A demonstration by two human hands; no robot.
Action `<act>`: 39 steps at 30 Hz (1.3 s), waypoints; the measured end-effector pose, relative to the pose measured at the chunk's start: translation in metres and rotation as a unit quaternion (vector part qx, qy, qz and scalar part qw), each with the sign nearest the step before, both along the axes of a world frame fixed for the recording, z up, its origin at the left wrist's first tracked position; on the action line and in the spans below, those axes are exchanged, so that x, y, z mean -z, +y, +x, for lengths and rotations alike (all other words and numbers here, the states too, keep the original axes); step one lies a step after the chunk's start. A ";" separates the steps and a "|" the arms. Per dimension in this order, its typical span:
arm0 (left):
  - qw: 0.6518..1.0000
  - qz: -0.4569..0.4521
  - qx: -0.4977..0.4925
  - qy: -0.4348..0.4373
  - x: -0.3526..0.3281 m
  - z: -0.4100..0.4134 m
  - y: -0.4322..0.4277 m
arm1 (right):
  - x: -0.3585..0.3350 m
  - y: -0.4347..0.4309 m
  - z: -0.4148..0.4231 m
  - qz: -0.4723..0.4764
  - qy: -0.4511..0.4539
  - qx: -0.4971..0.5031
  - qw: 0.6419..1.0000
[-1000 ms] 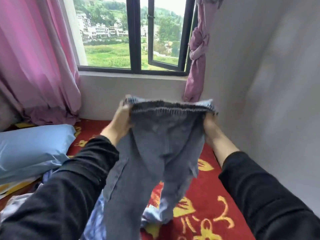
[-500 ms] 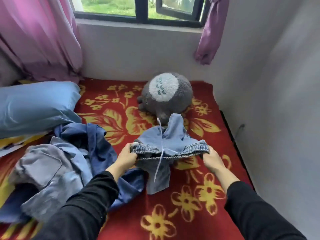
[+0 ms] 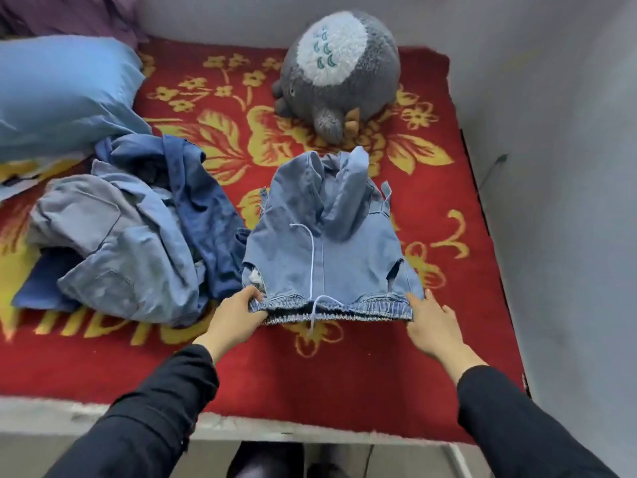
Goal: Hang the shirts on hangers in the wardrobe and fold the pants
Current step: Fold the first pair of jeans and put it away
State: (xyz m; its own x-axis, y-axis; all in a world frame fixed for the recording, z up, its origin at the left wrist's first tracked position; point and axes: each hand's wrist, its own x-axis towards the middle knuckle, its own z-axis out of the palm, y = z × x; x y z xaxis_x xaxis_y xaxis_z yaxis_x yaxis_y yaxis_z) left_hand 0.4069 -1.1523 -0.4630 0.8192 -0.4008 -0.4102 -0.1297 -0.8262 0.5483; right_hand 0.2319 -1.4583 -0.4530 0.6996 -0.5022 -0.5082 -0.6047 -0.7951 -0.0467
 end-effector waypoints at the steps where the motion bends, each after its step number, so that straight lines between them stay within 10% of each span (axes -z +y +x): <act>1: 0.999 -0.024 -0.019 -0.021 0.005 -0.016 0.003 | 0.006 0.002 -0.011 -0.015 -0.020 -0.001 1.000; 15: 0.999 0.047 -0.007 0.004 0.102 -0.173 0.038 | 0.112 0.028 -0.153 -0.003 0.082 -0.063 0.995; 22: 0.949 0.196 0.083 0.232 0.130 -0.158 0.035 | 0.130 0.029 -0.138 0.138 0.217 0.022 0.966; 39: 0.991 0.002 -0.011 -0.131 0.106 0.129 -0.153 | 0.102 -0.070 0.173 0.056 -0.079 0.035 0.995</act>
